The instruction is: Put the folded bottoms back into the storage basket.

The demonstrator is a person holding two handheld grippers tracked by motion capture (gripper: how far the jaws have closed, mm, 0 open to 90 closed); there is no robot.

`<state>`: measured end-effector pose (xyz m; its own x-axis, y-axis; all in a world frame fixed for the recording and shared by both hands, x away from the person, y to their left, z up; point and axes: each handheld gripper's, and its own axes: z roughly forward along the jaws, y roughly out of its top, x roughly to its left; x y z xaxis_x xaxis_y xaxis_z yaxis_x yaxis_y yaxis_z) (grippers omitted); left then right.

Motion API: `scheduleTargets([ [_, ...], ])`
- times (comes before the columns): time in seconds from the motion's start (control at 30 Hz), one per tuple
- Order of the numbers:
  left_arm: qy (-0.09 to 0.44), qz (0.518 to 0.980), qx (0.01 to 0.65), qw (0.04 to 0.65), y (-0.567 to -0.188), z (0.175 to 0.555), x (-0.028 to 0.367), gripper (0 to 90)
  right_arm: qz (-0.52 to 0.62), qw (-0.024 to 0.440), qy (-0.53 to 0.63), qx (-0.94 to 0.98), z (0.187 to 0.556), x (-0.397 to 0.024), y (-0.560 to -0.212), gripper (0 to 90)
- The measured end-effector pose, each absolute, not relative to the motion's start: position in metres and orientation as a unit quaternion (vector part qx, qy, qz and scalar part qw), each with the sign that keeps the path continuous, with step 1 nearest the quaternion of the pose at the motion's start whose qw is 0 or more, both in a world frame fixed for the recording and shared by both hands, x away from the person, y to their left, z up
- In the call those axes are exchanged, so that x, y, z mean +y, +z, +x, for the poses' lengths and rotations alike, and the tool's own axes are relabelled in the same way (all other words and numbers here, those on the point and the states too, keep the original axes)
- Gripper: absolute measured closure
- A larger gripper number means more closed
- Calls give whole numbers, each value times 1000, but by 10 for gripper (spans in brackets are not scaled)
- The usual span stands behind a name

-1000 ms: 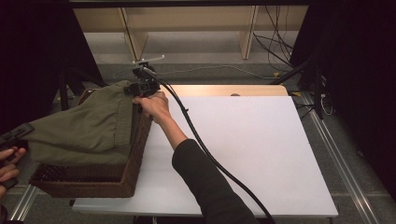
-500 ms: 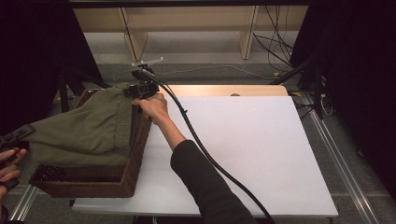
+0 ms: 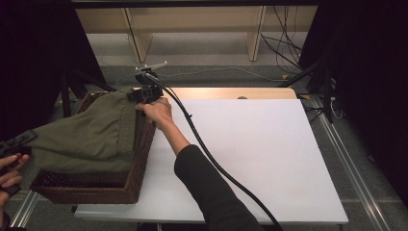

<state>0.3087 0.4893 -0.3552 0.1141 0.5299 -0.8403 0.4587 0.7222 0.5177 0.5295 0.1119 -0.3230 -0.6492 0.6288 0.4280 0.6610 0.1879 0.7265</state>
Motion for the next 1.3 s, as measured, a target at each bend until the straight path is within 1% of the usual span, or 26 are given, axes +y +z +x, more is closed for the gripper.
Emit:
scheduleTargets([
  [1.03, 29, 368, 672, 642, -359, 307, 495, 849, -421, 22, -475, -773, 528, 121, -331, 814],
  [1.17, 29, 371, 676, 637, -360, 308, 494, 838, -421, 23, -474, -773, 528, 122, -332, 809],
  [1.2, 29, 379, 679, 629, -359, 309, 493, 794, -420, 23, -473, -774, 528, 122, -333, 793],
  [1.23, 35, 393, 690, 607, -357, 310, 491, 646, -422, 24, -471, -774, 529, 122, -333, 731],
  [1.27, 51, 411, 711, 568, -353, 312, 488, 453, -426, 24, -471, -772, 530, 122, -334, 624],
  [1.3, 70, 427, 724, 537, -350, 313, 486, 281, -431, 24, -476, -766, 532, 120, -333, 532],
])
